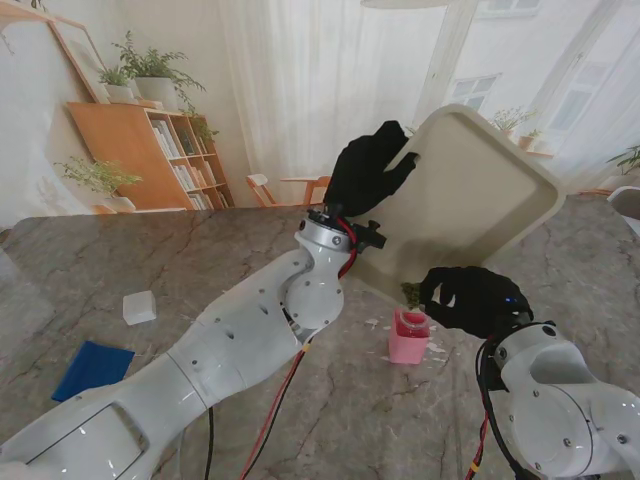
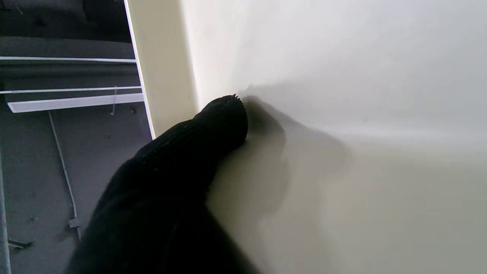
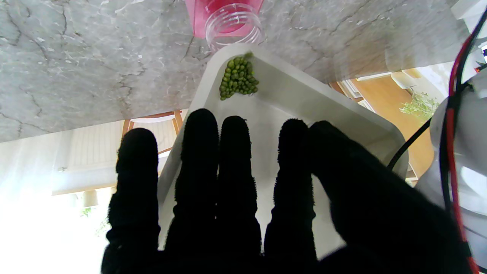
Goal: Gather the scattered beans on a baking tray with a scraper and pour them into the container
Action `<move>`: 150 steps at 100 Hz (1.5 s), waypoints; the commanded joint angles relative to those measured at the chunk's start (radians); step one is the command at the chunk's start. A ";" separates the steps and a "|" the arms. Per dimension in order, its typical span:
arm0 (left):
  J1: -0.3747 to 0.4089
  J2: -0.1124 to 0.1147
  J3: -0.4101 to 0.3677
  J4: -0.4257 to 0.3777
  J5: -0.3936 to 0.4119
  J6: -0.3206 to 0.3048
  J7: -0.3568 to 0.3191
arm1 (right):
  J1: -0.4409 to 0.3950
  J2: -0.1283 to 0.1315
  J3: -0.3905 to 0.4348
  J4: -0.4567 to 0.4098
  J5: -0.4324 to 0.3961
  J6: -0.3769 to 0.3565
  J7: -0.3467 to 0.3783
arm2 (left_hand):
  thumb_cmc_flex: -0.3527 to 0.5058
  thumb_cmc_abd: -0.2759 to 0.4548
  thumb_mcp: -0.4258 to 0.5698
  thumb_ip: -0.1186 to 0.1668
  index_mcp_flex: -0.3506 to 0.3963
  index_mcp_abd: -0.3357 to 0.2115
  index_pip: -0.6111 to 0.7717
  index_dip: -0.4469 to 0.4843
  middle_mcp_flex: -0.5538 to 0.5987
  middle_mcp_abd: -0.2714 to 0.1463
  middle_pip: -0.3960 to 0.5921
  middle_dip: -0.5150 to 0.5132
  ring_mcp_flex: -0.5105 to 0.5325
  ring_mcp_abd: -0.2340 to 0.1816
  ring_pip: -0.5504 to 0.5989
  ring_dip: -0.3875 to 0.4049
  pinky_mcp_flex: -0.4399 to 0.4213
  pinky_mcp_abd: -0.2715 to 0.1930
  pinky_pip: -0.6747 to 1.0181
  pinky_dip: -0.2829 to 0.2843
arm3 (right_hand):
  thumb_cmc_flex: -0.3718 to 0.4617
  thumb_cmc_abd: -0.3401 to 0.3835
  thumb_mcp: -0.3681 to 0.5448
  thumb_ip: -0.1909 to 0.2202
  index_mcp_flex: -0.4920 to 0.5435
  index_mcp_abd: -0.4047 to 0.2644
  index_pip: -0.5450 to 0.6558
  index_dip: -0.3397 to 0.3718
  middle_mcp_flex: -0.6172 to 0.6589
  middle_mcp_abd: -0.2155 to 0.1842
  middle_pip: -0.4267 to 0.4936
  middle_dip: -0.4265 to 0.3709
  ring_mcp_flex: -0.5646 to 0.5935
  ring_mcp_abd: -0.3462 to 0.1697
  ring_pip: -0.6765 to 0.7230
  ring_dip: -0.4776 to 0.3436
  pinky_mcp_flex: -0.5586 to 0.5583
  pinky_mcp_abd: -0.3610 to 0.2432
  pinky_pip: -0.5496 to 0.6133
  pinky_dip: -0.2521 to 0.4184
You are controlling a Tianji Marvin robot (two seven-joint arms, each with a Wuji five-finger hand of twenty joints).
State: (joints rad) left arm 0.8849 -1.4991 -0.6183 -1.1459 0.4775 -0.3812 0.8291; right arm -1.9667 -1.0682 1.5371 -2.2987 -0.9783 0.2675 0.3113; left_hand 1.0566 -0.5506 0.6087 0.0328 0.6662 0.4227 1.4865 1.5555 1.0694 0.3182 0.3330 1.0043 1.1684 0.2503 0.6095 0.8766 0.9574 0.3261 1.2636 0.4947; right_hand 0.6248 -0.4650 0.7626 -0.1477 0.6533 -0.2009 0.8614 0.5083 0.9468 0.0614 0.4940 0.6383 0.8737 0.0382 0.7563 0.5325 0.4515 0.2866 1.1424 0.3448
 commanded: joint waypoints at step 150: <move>0.023 0.004 0.001 -0.050 0.056 -0.012 0.048 | -0.012 0.004 0.017 0.006 -0.002 -0.013 0.024 | 0.071 0.071 0.031 0.059 -0.058 0.130 -0.022 0.015 0.012 -0.141 0.006 0.011 0.052 -0.234 -0.009 0.023 0.037 -0.358 0.063 0.101 | 0.001 -0.009 0.016 -0.035 -0.024 -0.022 0.010 -0.018 -0.009 -0.014 -0.001 0.001 0.002 -0.016 -0.002 -0.004 -0.005 -0.015 0.009 0.008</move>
State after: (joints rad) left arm 0.9056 -1.4920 -0.6163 -1.1779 0.5349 -0.3847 0.8784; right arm -1.9704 -1.0669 1.5519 -2.2921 -0.9788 0.2611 0.3209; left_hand 1.0565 -0.5506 0.6067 0.0326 0.6661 0.4147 1.4865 1.5555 1.0690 0.3110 0.3327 1.0048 1.1690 0.2403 0.6095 0.8789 0.9583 0.3182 1.2563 0.5188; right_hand 0.6248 -0.4650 0.7626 -0.1479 0.6533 -0.2009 0.8614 0.5081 0.9468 0.0614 0.4940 0.6383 0.8737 0.0382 0.7563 0.5325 0.4515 0.2866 1.1424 0.3448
